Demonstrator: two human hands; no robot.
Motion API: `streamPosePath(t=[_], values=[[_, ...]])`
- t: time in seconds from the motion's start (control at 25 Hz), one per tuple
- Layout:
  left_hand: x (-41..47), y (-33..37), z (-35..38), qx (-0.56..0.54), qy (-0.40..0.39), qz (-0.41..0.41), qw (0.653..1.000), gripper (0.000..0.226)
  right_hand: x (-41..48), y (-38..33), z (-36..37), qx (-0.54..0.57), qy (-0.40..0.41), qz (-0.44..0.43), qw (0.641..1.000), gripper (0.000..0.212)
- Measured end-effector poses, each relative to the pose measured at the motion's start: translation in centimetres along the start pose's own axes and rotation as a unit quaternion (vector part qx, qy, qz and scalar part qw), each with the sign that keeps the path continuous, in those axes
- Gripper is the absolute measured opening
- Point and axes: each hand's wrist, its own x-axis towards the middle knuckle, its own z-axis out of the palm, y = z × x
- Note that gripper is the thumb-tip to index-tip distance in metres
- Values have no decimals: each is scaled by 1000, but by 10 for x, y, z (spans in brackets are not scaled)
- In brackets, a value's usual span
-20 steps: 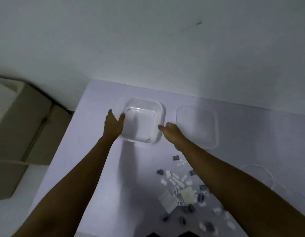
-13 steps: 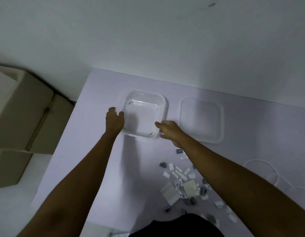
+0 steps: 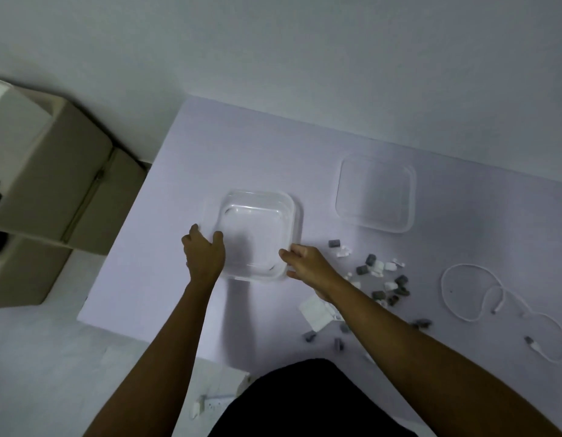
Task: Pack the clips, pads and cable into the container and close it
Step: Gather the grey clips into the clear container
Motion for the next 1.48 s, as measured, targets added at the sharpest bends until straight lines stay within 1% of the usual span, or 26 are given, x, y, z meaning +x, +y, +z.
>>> streamPosePath(t=[0.08,0.12,0.28,0.44,0.52,0.6,0.68,0.72,0.8,0.88,0.92,1.0,1.08,1.16,1.24,1.36,1.4,1.48], values=[[-14,-16,-8,0,3,2,1000,64,-12,18,10,3,1,5,1000,59],[-21,-25,-11,3,6,5,1000,63,-18,27,15,-1,-1,2,1000,60],[-46,-57,-18,5,7,20,1000,59,-48,57,30,-1,-3,-16,1000,31],[-64,-85,-25,-2,10,29,1000,56,-78,79,43,15,-34,-9,999,18],[-66,-94,-29,9,10,38,999,56,-85,86,48,27,-35,-6,999,12],[-66,-95,-29,28,7,37,999,59,-88,89,50,28,-29,-8,999,15],[-67,-92,-27,79,19,30,996,62,-87,92,50,20,-19,-8,1000,28],[-69,-87,-25,114,37,32,992,64,-86,94,48,13,-7,-7,1000,33],[-77,-74,-20,167,72,74,981,66,-83,100,40,5,29,-8,1000,37],[-86,-58,-13,164,78,159,970,62,-82,111,27,8,74,-20,997,30],[-92,-48,-7,147,61,207,965,55,-82,118,17,13,100,-26,995,25],[-106,-24,11,110,-7,309,945,38,-85,135,-5,14,153,-31,988,17],[-125,1,38,110,-96,409,901,24,-91,152,-28,-4,204,-34,978,12],[-141,19,78,166,-173,466,852,22,-98,167,-47,-29,252,-28,967,9],[-147,28,117,258,-214,464,820,32,-104,180,-59,-82,295,-30,951,10],[-136,27,151,417,-219,381,796,55,-107,193,-70,-121,316,-41,940,17],[-132,24,156,463,-214,352,785,58,-107,195,-72,-128,316,-44,939,20],[-129,19,164,525,-205,313,764,56,-104,200,-75,-150,309,-53,938,25]])
